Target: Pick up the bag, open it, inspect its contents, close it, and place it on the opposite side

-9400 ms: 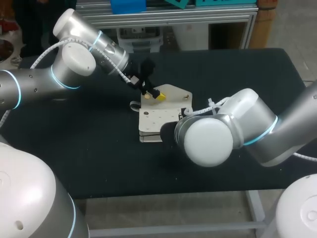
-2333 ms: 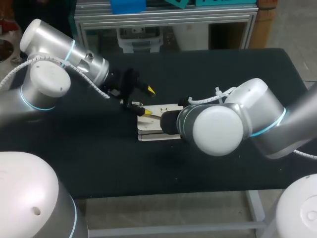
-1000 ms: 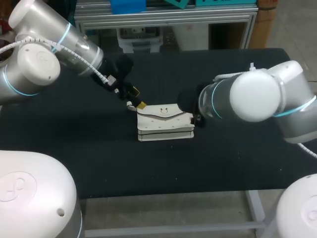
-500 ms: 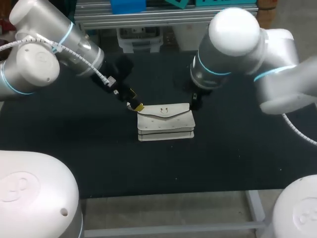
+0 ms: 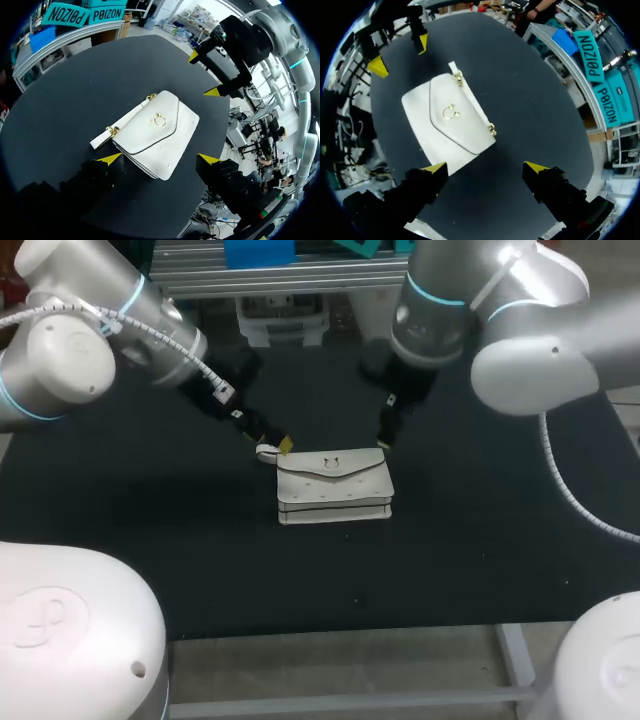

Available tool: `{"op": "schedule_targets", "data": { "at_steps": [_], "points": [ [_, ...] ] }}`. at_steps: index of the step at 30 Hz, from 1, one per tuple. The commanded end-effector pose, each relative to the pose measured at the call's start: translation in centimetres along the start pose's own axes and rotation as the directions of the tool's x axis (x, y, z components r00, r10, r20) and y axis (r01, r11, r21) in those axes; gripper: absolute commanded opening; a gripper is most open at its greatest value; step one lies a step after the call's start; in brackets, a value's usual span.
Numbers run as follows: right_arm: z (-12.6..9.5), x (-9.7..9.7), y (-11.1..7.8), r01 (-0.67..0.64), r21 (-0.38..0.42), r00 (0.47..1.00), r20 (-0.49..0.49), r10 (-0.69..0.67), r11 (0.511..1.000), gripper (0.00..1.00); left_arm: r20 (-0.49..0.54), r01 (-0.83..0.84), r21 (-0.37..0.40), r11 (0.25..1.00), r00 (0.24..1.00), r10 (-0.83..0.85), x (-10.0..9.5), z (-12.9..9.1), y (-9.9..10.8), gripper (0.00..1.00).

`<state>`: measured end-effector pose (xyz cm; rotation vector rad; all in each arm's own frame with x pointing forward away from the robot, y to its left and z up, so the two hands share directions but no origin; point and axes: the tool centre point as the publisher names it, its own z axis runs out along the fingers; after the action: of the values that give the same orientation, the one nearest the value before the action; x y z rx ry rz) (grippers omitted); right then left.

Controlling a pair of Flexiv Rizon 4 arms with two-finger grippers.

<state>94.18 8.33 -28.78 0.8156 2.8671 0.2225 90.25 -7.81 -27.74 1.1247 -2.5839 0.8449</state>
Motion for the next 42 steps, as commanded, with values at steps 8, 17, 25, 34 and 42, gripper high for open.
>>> {"op": "schedule_targets", "data": {
  "at_steps": [8, 17, 25, 34, 42],
  "points": [
    [-1.1, 0.7, -1.3, -0.383, -0.024, 0.918, -0.126, 0.377, 0.924, 1.00, 0.035, 0.285, 0.023, 0.958, 0.958, -0.286, -0.8, -0.1, 0.1, 1.00],
    [-0.5, 2.9, -2.5, -0.578, -0.080, 0.812, -0.150, 0.564, 0.812, 1.00, 0.052, 0.398, 0.029, 0.917, 0.916, -0.399, -2.2, 0.5, 0.8, 1.00],
    [-0.5, 2.9, -2.5, -0.578, -0.080, 0.812, -0.150, 0.564, 0.812, 1.00, 0.052, 0.398, 0.029, 0.917, 0.916, -0.399, -2.2, 0.5, 0.8, 1.00],
    [-0.5, 2.9, -2.5, -0.578, -0.080, 0.812, -0.150, 0.564, 0.812, 1.00, 0.052, 0.398, 0.029, 0.917, 0.916, -0.399, -2.2, 0.5, 0.8, 1.00],
    [1.2, 1.3, -2.1, -0.786, 0.085, 0.551, -0.356, 0.755, 0.613, 1.00, 0.065, 0.716, 0.080, 0.694, 0.691, -0.720, -3.0, 3.4, -0.1, 1.00]
  ]
}}
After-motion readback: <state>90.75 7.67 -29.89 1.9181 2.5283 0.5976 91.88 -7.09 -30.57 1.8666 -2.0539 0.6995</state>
